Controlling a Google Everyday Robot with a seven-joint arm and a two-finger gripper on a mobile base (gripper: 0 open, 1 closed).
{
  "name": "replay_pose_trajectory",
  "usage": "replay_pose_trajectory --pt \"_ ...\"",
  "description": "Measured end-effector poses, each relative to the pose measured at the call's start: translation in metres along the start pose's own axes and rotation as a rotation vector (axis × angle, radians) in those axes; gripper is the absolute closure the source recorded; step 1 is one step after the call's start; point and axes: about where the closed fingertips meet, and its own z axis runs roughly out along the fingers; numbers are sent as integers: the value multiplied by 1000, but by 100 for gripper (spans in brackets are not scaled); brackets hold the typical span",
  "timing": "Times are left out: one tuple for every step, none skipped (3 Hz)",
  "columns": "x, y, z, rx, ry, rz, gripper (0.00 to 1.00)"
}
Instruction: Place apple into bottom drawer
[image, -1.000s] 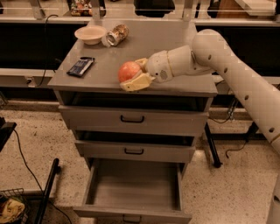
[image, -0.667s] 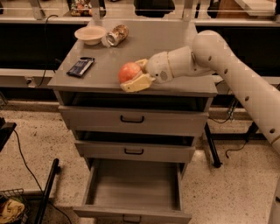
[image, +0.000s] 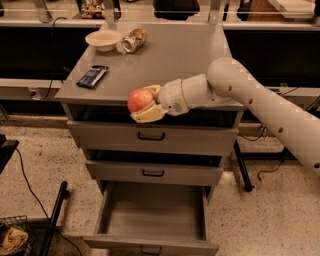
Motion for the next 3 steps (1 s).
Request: replay_pose_trajectory --pt "0 0 0 0 0 0 100" --pt "-5 1 4 -13 -24 2 100" --pt "-5 1 4 -13 -24 2 100"
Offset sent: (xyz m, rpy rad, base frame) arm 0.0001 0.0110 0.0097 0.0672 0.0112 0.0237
